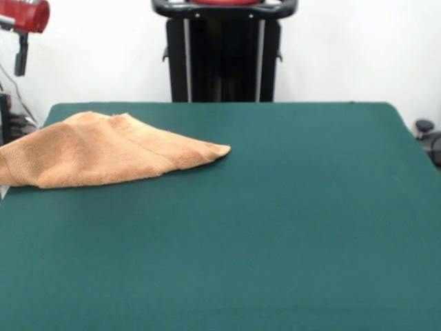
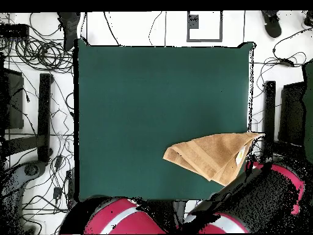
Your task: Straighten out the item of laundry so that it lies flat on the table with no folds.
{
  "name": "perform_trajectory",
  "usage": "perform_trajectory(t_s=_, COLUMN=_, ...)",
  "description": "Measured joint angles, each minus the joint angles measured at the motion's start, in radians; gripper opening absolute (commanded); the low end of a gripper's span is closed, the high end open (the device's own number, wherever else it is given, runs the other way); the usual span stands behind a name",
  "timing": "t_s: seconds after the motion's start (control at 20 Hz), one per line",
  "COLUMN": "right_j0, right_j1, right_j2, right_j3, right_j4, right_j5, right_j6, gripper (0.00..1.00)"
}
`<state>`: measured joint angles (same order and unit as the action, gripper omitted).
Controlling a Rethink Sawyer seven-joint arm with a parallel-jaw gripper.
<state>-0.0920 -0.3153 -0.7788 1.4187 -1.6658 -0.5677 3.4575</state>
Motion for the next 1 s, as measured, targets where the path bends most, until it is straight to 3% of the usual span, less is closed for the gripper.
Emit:
perform_trajectory(t_s=0.55, right_j0=0.065, right_j1=-0.02, right_j2=-0.02, right_j3=0.098, right_j4=0.085, right_j5=0.001, right_j6=0.003, gripper=1.0)
perform_trajectory(t_s=1.0, right_j0=0.036, right_j1=-0.013, right_j2=-0.02, right_j3=0.108, right_j4=0.126, right_j5=0.008, right_j6=0.003, gripper=1.0)
